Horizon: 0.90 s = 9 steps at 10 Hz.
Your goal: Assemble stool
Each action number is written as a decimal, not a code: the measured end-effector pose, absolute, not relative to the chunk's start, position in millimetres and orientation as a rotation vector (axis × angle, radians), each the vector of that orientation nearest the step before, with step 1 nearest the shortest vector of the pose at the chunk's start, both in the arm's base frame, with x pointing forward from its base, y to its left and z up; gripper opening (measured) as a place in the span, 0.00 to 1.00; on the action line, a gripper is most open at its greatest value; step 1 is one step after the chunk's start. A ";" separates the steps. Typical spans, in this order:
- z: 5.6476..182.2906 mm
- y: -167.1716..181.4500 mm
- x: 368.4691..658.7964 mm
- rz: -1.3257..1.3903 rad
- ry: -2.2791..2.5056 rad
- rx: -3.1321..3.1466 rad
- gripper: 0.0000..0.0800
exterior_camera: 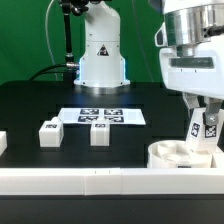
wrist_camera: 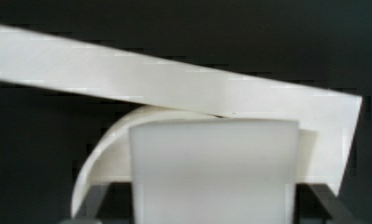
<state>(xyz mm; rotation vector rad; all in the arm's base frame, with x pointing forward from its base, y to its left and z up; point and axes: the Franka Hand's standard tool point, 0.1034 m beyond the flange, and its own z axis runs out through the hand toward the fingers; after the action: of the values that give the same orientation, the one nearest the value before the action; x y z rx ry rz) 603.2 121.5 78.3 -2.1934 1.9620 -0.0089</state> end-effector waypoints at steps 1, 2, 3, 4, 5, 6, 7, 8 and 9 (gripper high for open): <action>78.2 121.4 603.3 -0.002 2.012 -2.146 0.42; 78.2 121.2 603.9 0.008 2.050 -2.099 0.42; 78.1 122.3 603.6 0.018 2.075 -2.068 0.52; 78.0 122.8 603.5 0.016 2.059 -2.084 0.52; 78.7 123.1 603.5 0.017 2.037 -2.107 0.69; 83.2 123.8 605.4 0.006 1.964 -2.167 0.79; 89.4 126.0 607.0 -0.005 1.909 -2.206 0.79; 96.0 131.9 606.8 -0.004 1.882 -2.223 0.81; 100.3 133.0 607.7 -0.018 1.818 -2.267 0.81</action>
Offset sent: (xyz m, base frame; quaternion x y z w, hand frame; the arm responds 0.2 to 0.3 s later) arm 0.0000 0.0000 0.0000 0.0000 0.0000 0.0000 1.0000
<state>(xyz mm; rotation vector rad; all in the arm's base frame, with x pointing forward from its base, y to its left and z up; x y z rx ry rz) 607.7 133.0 100.3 -2.2674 1.8179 -0.0185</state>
